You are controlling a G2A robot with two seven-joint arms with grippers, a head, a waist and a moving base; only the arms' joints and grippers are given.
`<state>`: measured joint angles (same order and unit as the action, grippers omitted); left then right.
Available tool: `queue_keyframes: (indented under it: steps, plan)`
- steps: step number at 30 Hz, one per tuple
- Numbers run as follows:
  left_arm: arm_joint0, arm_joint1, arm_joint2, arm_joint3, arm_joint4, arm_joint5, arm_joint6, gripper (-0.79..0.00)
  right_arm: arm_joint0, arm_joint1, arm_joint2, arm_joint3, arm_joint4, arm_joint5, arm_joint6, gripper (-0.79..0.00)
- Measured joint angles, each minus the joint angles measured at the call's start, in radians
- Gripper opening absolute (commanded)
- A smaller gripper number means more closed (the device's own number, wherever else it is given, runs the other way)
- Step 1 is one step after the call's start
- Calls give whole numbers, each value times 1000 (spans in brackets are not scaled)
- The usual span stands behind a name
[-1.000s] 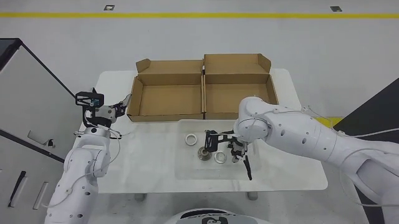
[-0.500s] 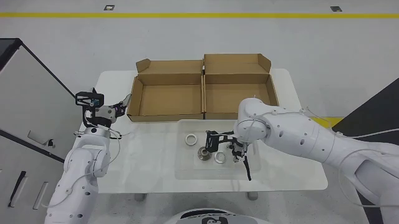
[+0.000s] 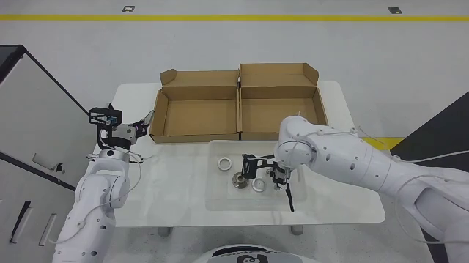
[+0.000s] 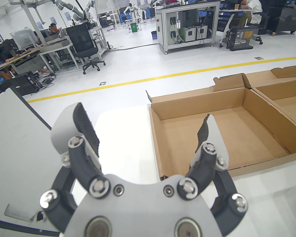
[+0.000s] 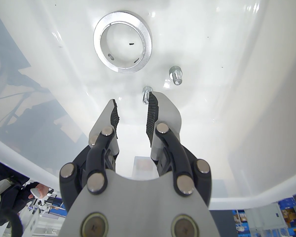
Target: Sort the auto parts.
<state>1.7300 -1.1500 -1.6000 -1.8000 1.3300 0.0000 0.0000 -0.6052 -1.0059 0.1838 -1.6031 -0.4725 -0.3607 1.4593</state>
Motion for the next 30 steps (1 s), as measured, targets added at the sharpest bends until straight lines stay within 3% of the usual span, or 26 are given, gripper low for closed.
queue_keyframes:
  steps: [30]
  plan:
    - [0, 0, 0, 0, 0, 0, 0, 0, -7, -29, -6, 41, -24, -20, -20, -526]
